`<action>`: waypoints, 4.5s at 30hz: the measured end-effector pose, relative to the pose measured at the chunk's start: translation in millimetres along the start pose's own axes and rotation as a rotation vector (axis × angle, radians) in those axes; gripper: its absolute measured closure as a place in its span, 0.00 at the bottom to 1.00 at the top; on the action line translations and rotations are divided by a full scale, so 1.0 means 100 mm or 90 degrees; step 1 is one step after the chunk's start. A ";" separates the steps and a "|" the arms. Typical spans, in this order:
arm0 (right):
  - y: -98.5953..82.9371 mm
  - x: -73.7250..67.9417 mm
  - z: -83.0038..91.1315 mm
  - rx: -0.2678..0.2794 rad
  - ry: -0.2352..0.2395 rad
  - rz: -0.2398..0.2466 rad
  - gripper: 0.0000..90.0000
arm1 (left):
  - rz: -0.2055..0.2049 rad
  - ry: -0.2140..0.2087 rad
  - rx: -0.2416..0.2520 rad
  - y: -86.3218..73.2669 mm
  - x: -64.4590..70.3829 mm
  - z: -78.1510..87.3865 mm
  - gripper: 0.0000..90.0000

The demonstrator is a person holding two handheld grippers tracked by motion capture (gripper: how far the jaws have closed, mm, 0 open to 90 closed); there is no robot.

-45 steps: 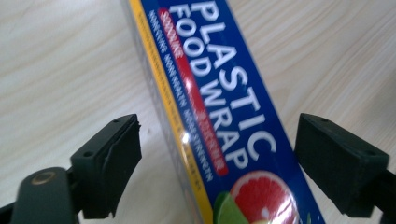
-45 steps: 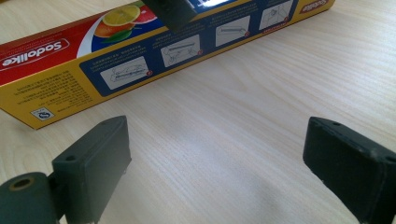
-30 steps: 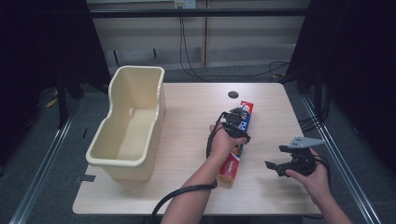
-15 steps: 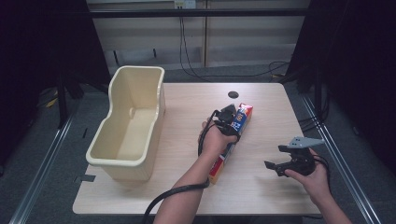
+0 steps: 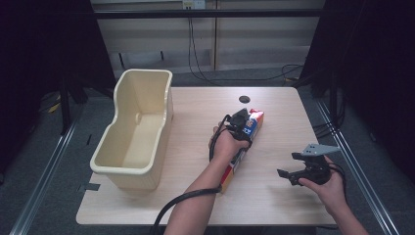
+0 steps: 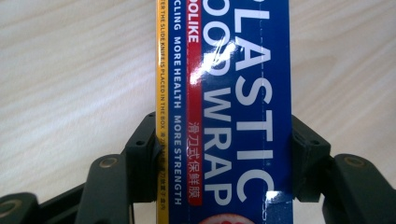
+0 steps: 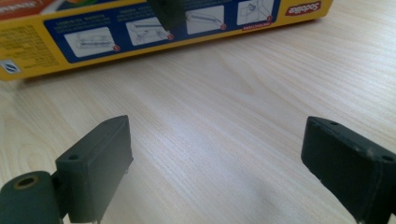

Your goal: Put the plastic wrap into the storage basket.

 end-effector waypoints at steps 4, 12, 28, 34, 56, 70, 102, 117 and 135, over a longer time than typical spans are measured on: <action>0.01 0.00 0.01 0.003 0.000 -0.002 0.09 | 0.004 -0.003 -0.021 -0.08 -0.07 0.13 0.45; 0.00 0.00 0.01 0.003 -0.001 -0.006 0.08 | 0.004 0.005 -0.044 -0.20 -0.21 0.42 0.45; 0.01 -0.05 -0.03 -0.002 0.016 0.001 0.02 | 0.013 -0.004 -0.057 -0.38 -0.34 1.06 0.45; 0.01 -0.08 -0.04 -0.002 0.032 0.010 0.02 | 0.016 -0.008 -0.067 -0.45 -0.38 1.23 0.45; 0.00 -0.13 -0.06 -0.016 0.034 0.029 0.02 | 0.049 -0.019 -0.063 -0.59 -0.54 1.87 0.45; 0.01 -0.15 -0.06 -0.020 0.032 0.035 0.02 | 0.083 -0.017 -0.051 -0.68 -0.69 2.12 0.45; 0.01 -0.16 -0.07 -0.025 0.031 0.038 0.02 | 0.159 0.017 -0.029 -1.01 -1.15 2.58 0.45; 0.01 -0.19 -0.09 -0.032 0.036 0.044 0.02 | 0.205 0.014 -0.016 -1.21 -1.32 2.71 0.45; 0.02 -0.18 -0.10 -0.030 0.035 0.044 0.02 | 0.239 0.022 -0.003 -1.33 -1.45 2.81 0.45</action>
Point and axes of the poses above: each handheld gripper's, and its own axes: z roughly backward along the jaws, y roughly out of its top, x roughly to its right, the point moved 6 cm from there along -z, roughly forward along the jaws, and after that the axes turned 11 degrees about -x, right-handed, at the moved point
